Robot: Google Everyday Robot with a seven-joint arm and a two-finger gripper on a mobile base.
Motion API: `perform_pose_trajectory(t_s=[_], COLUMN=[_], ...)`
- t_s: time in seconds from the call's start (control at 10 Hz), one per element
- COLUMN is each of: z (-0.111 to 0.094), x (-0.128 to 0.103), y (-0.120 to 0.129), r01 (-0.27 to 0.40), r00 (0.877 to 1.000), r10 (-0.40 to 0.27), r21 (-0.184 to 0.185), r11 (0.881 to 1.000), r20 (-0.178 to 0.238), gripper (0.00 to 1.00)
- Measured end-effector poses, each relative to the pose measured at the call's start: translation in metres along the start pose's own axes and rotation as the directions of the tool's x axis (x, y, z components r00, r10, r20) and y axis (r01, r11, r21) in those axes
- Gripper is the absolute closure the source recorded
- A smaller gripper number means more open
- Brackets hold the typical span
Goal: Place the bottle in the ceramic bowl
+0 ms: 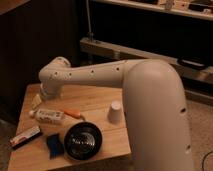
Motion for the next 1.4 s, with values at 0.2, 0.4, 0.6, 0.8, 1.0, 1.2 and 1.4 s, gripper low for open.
perform_pose_trajectory(t_s=[0.2,0.4,0.6,0.8,1.0,1.2,1.4], z=[0.02,0.042,0.06,0.07,0.073,0.081,0.088], x=[0.0,-0.004,-0.009,-0.012,-0.014,-0.019,-0.023], y=[0.002,0.009,0.008,0.005,0.005,0.005,0.006], r01=[0.027,0.044,0.055,0.055,0.053,0.051,0.049], r00=[1.0,0.999,0.997,0.995,0.994,0.992,0.991], r10=[-0.027,-0.045,-0.058,-0.06,-0.06,-0.059,-0.058], r21=[0.013,0.027,0.048,0.069,0.076,0.082,0.083], r11=[1.0,0.999,0.997,0.996,0.996,0.995,0.995], r20=[0.012,0.031,0.057,0.08,0.091,0.109,0.118], gripper=[0.2,0.2,0.2,0.2,0.2,0.2,0.2])
